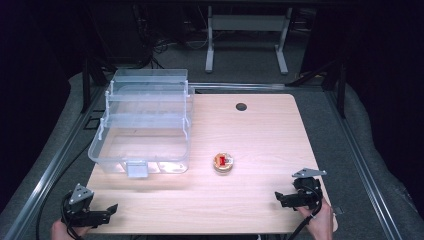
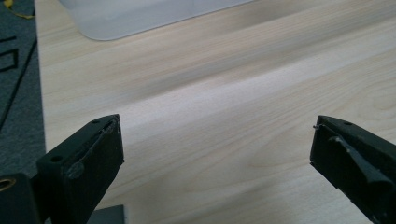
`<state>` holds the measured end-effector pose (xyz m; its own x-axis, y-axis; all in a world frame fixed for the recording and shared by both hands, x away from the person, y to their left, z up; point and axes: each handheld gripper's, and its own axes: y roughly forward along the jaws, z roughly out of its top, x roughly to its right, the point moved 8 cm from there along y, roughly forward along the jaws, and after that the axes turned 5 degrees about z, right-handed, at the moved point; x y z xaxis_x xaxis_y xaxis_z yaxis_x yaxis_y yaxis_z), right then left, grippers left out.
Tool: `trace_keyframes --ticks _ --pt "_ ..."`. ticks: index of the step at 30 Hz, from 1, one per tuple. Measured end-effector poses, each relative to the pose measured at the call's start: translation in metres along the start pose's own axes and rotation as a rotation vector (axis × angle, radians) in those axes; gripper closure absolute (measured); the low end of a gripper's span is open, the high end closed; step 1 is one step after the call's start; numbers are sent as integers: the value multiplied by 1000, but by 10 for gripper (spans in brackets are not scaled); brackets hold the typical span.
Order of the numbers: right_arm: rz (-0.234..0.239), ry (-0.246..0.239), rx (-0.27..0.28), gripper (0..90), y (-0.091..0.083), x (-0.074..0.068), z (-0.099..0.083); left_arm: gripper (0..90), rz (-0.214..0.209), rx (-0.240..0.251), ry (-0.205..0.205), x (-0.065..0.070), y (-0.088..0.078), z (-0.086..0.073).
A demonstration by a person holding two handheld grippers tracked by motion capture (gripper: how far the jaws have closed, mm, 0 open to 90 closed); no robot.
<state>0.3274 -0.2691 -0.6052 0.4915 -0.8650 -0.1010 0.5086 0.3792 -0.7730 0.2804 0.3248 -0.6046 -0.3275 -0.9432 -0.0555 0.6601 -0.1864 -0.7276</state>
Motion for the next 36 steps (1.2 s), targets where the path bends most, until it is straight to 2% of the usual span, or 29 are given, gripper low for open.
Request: trace_keyframes --ticks 11,21,32,36 --pt "11 -32 -1 0 -6 -12 17 2 -2 -32 -16 -3 -1 1" --pt "44 -110 -12 0 0 -33 50 2 -6 -37 -18 -3 -1 4" --pt "117 -202 -56 0 25 -66 91 2 -4 -41 -26 -4 -2 3" --pt "151 -227 -52 0 39 -78 105 2 -12 -55 -26 -3 0 1"
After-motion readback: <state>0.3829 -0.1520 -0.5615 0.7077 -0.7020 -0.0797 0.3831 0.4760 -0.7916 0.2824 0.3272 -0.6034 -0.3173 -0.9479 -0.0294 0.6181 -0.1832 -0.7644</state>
